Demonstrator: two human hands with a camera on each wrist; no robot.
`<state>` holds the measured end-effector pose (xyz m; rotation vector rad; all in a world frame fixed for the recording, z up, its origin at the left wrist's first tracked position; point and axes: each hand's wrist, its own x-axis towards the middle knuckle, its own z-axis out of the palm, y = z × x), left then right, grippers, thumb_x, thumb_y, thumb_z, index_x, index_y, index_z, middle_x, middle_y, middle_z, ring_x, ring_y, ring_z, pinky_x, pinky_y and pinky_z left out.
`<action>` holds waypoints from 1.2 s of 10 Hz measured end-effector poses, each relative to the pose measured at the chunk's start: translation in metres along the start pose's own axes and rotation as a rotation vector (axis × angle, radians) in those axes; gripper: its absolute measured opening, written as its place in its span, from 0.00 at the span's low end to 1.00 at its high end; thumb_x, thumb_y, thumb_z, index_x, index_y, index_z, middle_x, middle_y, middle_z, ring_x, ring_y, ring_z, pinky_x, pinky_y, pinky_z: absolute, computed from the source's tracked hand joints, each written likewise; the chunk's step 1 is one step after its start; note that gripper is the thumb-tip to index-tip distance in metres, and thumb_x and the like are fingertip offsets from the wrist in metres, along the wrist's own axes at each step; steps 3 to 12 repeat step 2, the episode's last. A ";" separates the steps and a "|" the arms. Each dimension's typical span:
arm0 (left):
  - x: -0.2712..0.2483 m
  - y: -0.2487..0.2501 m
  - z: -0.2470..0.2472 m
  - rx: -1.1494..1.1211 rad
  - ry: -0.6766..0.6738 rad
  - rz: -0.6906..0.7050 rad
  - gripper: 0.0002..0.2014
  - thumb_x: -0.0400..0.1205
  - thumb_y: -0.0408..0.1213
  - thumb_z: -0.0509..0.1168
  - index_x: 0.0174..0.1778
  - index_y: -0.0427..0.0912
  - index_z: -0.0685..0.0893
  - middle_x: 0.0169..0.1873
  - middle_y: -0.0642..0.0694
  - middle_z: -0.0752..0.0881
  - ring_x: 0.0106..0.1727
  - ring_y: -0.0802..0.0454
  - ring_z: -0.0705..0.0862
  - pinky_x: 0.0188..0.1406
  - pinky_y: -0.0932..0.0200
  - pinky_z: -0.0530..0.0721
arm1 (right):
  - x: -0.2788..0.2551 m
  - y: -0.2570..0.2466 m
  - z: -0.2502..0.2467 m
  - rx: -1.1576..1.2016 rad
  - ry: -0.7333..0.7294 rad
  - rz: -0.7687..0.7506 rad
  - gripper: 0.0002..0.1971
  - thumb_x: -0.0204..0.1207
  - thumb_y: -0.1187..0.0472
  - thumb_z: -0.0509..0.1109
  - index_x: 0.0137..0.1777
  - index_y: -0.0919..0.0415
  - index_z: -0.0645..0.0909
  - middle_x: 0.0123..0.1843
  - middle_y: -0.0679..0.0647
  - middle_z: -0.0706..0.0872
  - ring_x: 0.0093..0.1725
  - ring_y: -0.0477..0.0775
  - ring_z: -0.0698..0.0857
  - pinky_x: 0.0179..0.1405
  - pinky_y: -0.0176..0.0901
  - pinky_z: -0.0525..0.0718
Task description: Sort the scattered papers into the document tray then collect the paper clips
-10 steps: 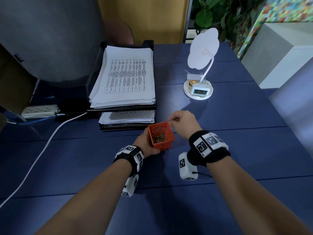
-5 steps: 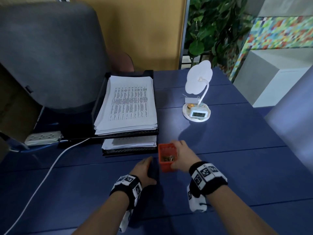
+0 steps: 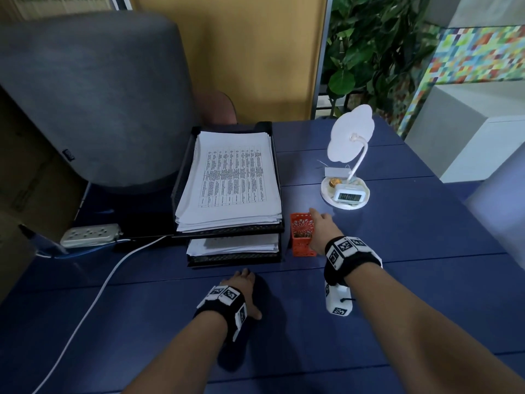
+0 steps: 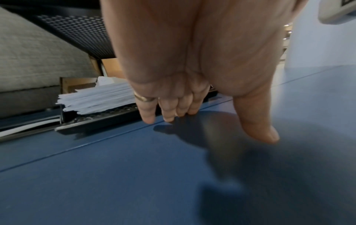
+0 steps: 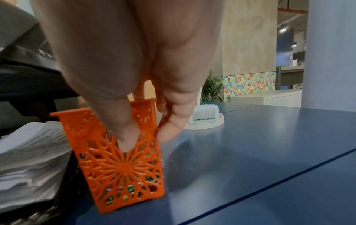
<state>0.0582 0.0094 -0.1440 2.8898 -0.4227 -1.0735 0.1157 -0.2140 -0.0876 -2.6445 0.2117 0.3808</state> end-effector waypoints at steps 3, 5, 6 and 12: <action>-0.004 -0.007 -0.026 -0.081 0.025 0.027 0.43 0.73 0.55 0.72 0.81 0.42 0.63 0.76 0.43 0.71 0.74 0.44 0.73 0.71 0.53 0.74 | -0.014 -0.006 -0.001 0.110 0.043 0.175 0.42 0.74 0.66 0.68 0.81 0.69 0.45 0.77 0.65 0.65 0.74 0.65 0.72 0.72 0.55 0.74; -0.004 -0.007 -0.026 -0.081 0.025 0.027 0.43 0.73 0.55 0.72 0.81 0.42 0.63 0.76 0.43 0.71 0.74 0.44 0.73 0.71 0.53 0.74 | -0.014 -0.006 -0.001 0.110 0.043 0.175 0.42 0.74 0.66 0.68 0.81 0.69 0.45 0.77 0.65 0.65 0.74 0.65 0.72 0.72 0.55 0.74; -0.004 -0.007 -0.026 -0.081 0.025 0.027 0.43 0.73 0.55 0.72 0.81 0.42 0.63 0.76 0.43 0.71 0.74 0.44 0.73 0.71 0.53 0.74 | -0.014 -0.006 -0.001 0.110 0.043 0.175 0.42 0.74 0.66 0.68 0.81 0.69 0.45 0.77 0.65 0.65 0.74 0.65 0.72 0.72 0.55 0.74; -0.004 -0.007 -0.026 -0.081 0.025 0.027 0.43 0.73 0.55 0.72 0.81 0.42 0.63 0.76 0.43 0.71 0.74 0.44 0.73 0.71 0.53 0.74 | -0.014 -0.006 -0.001 0.110 0.043 0.175 0.42 0.74 0.66 0.68 0.81 0.69 0.45 0.77 0.65 0.65 0.74 0.65 0.72 0.72 0.55 0.74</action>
